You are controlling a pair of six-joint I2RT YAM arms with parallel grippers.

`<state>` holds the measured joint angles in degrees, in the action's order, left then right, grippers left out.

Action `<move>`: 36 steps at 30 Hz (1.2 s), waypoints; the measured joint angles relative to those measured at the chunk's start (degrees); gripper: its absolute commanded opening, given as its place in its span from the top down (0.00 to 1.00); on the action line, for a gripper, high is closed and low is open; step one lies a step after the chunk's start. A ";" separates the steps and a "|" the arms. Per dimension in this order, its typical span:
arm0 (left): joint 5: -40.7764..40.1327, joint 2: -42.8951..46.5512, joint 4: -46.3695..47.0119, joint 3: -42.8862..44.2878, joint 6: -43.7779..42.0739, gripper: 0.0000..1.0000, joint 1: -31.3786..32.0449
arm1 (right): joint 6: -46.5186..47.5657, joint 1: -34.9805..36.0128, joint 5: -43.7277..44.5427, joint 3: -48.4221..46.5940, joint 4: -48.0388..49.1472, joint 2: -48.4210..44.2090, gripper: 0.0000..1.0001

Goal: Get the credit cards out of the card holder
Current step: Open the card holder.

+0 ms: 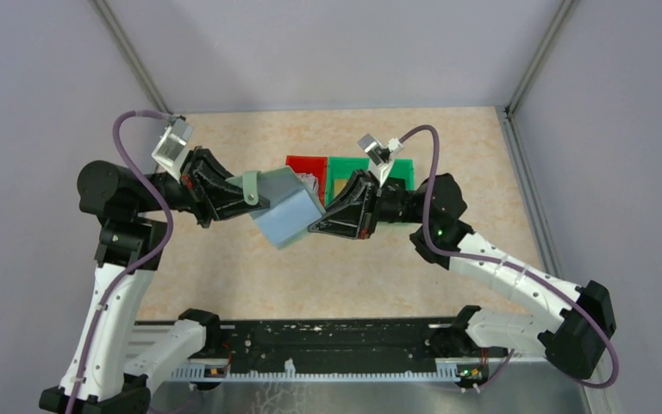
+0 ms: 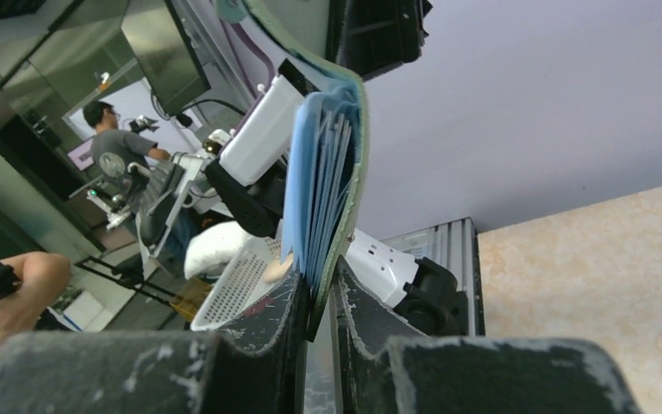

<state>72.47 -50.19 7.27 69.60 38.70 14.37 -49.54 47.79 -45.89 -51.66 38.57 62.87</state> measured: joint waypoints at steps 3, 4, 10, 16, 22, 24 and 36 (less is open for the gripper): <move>-0.44 0.00 -0.09 -0.33 -0.52 1.00 0.00 | -3.69 -0.74 -0.79 0.44 3.28 0.24 0.83; -0.50 0.09 -0.15 -0.72 -0.81 1.00 0.00 | -4.96 -0.74 -0.87 0.74 4.44 0.37 0.82; -0.48 0.07 -0.92 -1.14 -1.29 1.00 0.00 | -9.07 -1.14 0.17 1.33 5.57 1.27 0.82; -0.46 0.07 -1.53 -1.14 -1.49 1.00 0.00 | -10.49 -1.86 4.26 1.33 1.57 2.58 0.82; -0.98 0.07 -2.27 -1.62 -1.75 1.00 0.00 | -5.07 -1.79 7.28 1.33 -2.67 0.81 0.80; -1.07 0.07 -2.32 -1.73 -1.66 1.00 0.02 | -2.78 -1.77 7.72 1.29 -3.54 -0.07 0.78; -0.24 0.90 -2.05 -1.60 -1.33 1.00 0.00 | 1.90 1.14 7.93 -3.58 -5.95 4.83 0.65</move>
<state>72.23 -49.30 5.21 68.01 37.36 14.37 -47.64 48.93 -37.95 -55.24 32.62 67.70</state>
